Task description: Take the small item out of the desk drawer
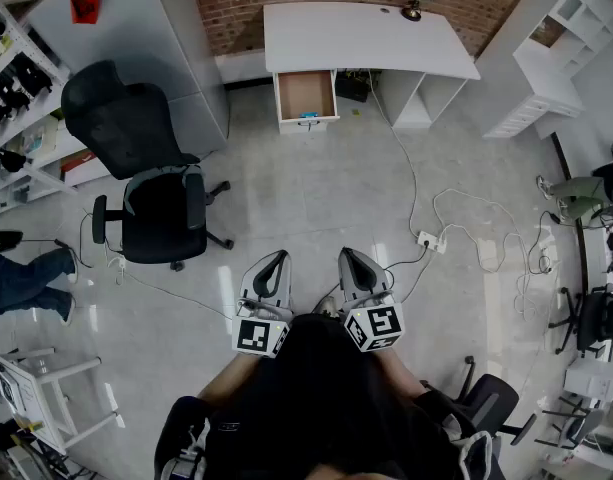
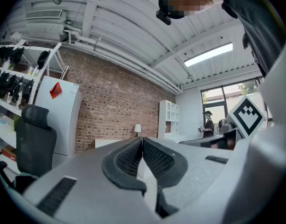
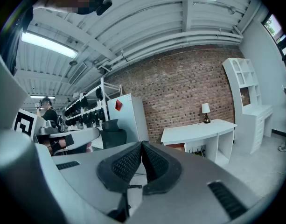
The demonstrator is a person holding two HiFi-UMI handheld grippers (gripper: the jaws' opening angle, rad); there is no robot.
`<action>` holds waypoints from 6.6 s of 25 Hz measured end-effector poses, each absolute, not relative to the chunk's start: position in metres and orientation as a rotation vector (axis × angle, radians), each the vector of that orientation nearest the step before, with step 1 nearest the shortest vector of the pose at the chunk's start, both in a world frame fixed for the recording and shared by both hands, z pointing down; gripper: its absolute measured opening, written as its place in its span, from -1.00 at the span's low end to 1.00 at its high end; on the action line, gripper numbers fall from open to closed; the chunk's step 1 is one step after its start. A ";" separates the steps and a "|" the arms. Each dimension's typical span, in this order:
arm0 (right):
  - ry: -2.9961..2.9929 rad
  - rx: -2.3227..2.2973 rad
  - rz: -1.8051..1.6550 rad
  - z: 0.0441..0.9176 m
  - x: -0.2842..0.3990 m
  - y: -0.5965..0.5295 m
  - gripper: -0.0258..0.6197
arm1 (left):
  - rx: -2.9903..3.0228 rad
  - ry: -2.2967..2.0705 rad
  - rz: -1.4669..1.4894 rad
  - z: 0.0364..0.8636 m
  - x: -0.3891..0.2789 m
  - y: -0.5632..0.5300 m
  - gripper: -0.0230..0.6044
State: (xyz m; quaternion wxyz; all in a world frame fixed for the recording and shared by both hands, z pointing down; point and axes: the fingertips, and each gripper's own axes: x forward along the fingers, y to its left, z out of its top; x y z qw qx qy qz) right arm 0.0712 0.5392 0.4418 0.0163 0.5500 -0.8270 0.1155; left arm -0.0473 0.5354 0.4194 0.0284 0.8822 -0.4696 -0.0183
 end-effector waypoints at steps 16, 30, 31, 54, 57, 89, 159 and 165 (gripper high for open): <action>-2.540 1.773 0.338 0.440 0.090 0.533 -0.84 | 2.656 -1.527 -0.052 0.422 -0.076 0.520 -0.90; -2.531 1.786 0.360 0.438 0.056 0.516 -0.84 | 2.662 -1.502 -0.063 0.421 -0.112 0.505 -0.90; -2.526 1.787 0.359 0.439 0.050 0.514 -0.84 | 2.663 -1.495 -0.066 0.423 -0.117 0.503 -0.90; -2.544 1.706 0.407 0.479 0.030 0.334 -0.84 | 2.615 -1.471 -0.015 0.458 -0.126 0.344 -0.90; -2.562 1.666 0.429 0.482 0.042 0.279 -0.84 | 2.616 -1.495 -0.004 0.450 -0.107 0.289 -0.90; -2.347 1.678 0.591 0.543 0.066 -0.087 -0.83 | 2.646 -1.311 0.119 0.474 -0.085 -0.090 -0.90; -1.478 1.227 1.218 1.077 0.093 -0.190 0.31 | 2.331 -1.465 0.265 0.616 -0.094 -0.210 -0.90; -1.484 1.238 1.203 1.063 0.104 -0.184 0.31 | 2.349 -1.462 0.251 0.606 -0.092 -0.209 -0.90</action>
